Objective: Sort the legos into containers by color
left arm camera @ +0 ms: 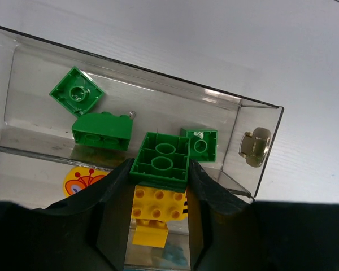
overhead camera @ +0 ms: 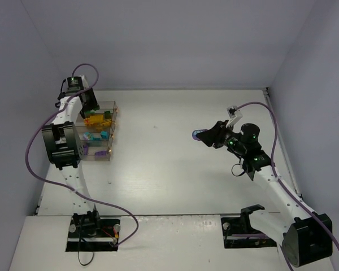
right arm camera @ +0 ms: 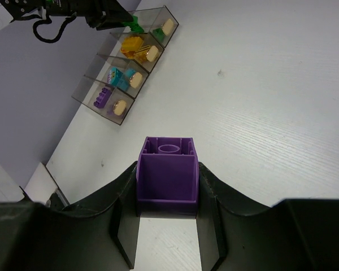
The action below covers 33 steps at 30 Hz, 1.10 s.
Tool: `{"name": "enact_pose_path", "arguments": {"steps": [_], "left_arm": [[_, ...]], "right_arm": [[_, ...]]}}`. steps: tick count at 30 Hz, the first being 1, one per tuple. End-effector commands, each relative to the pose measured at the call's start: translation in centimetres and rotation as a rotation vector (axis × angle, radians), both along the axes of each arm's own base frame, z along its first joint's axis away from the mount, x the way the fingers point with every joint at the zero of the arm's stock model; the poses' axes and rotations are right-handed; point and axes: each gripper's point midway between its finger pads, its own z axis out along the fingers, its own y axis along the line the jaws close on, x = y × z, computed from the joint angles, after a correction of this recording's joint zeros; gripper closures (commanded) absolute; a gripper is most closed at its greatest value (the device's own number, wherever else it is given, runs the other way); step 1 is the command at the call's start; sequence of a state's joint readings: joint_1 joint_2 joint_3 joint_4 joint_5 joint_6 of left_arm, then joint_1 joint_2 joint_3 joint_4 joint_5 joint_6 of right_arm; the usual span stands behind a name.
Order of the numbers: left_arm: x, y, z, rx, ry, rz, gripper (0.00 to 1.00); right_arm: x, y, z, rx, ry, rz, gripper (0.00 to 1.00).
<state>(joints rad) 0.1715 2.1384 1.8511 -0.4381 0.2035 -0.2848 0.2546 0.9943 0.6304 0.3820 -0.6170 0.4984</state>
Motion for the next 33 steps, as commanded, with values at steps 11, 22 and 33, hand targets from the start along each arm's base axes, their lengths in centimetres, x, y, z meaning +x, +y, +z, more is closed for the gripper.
{"name": "enact_pose_path", "arguments": {"steps": [11, 22, 33], "left_arm": [[0.6, 0.3, 8.1, 0.039, -0.162, 0.0, 0.58], [-1.8, -3.2, 12.3, -0.062, -0.24, -0.073, 0.47], [-14.8, -26.7, 18.2, -0.5, -0.403, -0.739, 0.47]], "right_arm": [[1.2, 0.5, 1.8, -0.001, -0.078, 0.032, 1.0], [1.3, 1.4, 2.9, 0.02, -0.113, 0.093, 1.0], [0.1, 3.2, 5.2, 0.103, -0.193, 0.238, 1.0]]}}
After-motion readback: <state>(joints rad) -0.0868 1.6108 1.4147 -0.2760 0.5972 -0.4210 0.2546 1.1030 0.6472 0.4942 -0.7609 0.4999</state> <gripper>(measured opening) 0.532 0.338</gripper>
